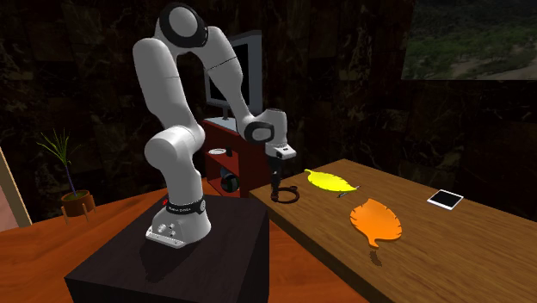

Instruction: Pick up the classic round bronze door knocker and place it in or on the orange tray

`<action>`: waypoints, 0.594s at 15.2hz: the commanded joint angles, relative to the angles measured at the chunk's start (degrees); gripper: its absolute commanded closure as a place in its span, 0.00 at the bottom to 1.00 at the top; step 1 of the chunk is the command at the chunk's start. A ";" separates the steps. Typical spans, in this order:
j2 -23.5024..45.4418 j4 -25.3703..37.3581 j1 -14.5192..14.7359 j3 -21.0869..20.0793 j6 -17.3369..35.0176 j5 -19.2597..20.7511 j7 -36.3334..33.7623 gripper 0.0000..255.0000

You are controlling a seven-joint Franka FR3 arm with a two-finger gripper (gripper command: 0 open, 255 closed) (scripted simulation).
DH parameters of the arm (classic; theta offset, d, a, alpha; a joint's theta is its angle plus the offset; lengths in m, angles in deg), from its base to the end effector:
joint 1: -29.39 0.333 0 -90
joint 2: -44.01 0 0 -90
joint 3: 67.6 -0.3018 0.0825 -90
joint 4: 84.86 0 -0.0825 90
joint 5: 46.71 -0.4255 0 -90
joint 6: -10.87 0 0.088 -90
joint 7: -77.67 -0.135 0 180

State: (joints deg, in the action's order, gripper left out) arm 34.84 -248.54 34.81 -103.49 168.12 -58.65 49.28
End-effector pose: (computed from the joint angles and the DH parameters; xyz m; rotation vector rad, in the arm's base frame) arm 0.3015 0.2316 0.1545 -3.1348 -0.0455 -0.0441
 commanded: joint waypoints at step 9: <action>12.34 0.68 -4.98 -0.08 9.75 22.34 -16.49 0.00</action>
State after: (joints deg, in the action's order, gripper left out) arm 46.83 -247.97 29.76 -103.83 177.68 -37.24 33.45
